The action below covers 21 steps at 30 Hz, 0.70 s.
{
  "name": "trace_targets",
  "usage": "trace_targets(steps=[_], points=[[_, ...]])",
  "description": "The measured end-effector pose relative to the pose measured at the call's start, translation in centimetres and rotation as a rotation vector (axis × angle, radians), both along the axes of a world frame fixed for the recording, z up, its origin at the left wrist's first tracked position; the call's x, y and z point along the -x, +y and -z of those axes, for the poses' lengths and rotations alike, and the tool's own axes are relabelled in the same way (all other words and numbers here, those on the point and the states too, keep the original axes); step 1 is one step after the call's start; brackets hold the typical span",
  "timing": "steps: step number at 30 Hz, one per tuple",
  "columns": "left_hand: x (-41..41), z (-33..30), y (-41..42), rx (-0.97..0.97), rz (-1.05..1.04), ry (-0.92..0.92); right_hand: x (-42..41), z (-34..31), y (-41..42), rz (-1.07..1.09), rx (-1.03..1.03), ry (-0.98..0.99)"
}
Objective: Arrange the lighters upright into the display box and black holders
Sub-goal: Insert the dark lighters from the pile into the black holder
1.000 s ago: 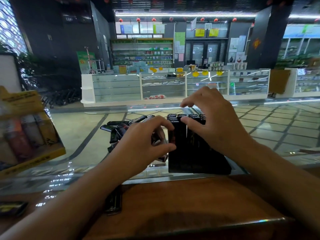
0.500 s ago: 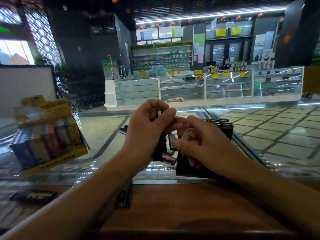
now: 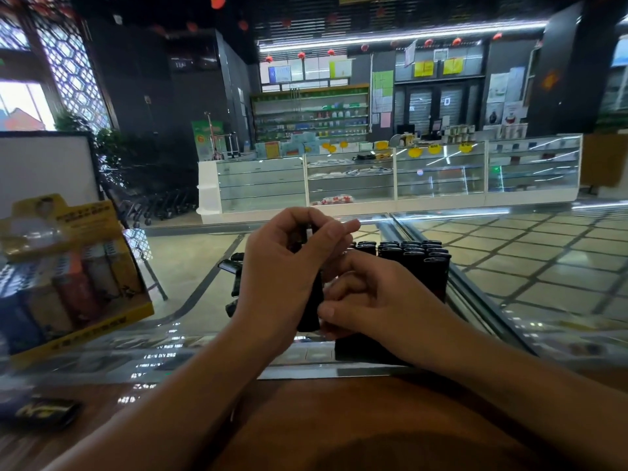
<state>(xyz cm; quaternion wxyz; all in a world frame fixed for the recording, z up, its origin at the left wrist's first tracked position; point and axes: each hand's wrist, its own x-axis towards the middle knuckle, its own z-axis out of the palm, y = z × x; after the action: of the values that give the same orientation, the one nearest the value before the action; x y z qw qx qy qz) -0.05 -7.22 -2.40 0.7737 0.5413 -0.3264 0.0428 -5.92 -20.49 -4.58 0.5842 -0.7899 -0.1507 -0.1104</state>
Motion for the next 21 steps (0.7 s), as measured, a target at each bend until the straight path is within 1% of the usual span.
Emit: trace_targets(steps=[2, 4, 9, 12, 14, 17, 18, 21], points=[[0.0, -0.1, 0.0, -0.006, -0.014, -0.019, 0.0, 0.0, 0.0, -0.012, -0.037, 0.002], [-0.2, 0.0, 0.1, -0.047, -0.037, -0.054, 0.1, -0.1, -0.1, 0.005, -0.031, -0.021], [-1.2, 0.2, 1.1, -0.229, -0.309, -0.266, 0.1, 0.0, -0.5, 0.165, 0.159, -0.145], [-1.5, 0.3, 1.9, -0.303, -0.395, -0.313, 0.2, -0.1, -0.7, 0.266, 0.263, -0.206], [-1.5, 0.3, 2.3, -0.339, -0.392, -0.33, 0.4, -0.6, -0.9, 0.328, 0.229, -0.24], [-1.3, 0.4, 2.7, -0.425, -0.303, -0.362, 0.6, -1.4, -1.5, 0.37, 0.026, -0.263], [-1.2, 0.5, 2.7, -0.453, -0.261, -0.367, 0.7, -1.5, -1.7, 0.387, -0.008, -0.286], [-0.9, 0.7, 2.6, -0.566, -0.136, -0.423, 1.0, -2.1, -2.1, 0.427, -0.033, -0.365]])
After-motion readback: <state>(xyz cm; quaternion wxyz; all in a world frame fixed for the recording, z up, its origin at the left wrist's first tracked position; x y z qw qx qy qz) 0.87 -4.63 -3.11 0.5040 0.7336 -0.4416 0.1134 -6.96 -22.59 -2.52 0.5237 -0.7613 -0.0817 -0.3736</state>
